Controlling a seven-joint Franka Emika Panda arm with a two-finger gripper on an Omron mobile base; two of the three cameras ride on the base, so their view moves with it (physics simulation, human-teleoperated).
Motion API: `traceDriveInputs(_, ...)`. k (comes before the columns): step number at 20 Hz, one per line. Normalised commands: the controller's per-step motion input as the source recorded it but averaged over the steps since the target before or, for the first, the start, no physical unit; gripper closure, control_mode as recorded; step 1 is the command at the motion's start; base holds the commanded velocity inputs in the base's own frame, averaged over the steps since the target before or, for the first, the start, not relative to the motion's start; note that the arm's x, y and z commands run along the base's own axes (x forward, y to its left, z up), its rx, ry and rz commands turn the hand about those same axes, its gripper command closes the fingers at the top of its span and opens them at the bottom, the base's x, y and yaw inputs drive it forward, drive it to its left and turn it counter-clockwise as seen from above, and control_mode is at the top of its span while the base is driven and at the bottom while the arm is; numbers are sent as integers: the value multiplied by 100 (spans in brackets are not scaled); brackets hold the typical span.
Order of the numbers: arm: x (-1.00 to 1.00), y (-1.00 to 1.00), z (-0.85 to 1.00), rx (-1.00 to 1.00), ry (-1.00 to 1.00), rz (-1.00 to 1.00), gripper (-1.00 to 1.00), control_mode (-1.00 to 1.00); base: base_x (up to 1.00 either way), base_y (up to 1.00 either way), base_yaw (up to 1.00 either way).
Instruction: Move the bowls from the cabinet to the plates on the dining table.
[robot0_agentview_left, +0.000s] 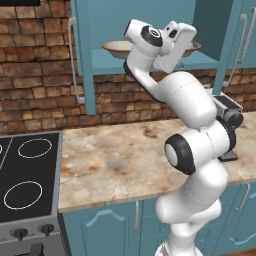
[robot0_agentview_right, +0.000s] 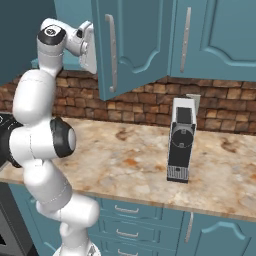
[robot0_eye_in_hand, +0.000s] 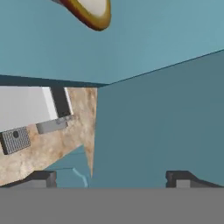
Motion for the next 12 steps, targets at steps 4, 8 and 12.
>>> traceDriveInputs(4, -63, -47, 0, -5, -12, -8, -100, -100, 0, 0, 0)
traceDriveInputs(8, -58, -48, 0, -6, -10, -9, -100, -100, 0, 0, 0)
traceDriveInputs(12, -89, -46, 8, -1, -9, -11, -100, -100, 0, 0, 0)
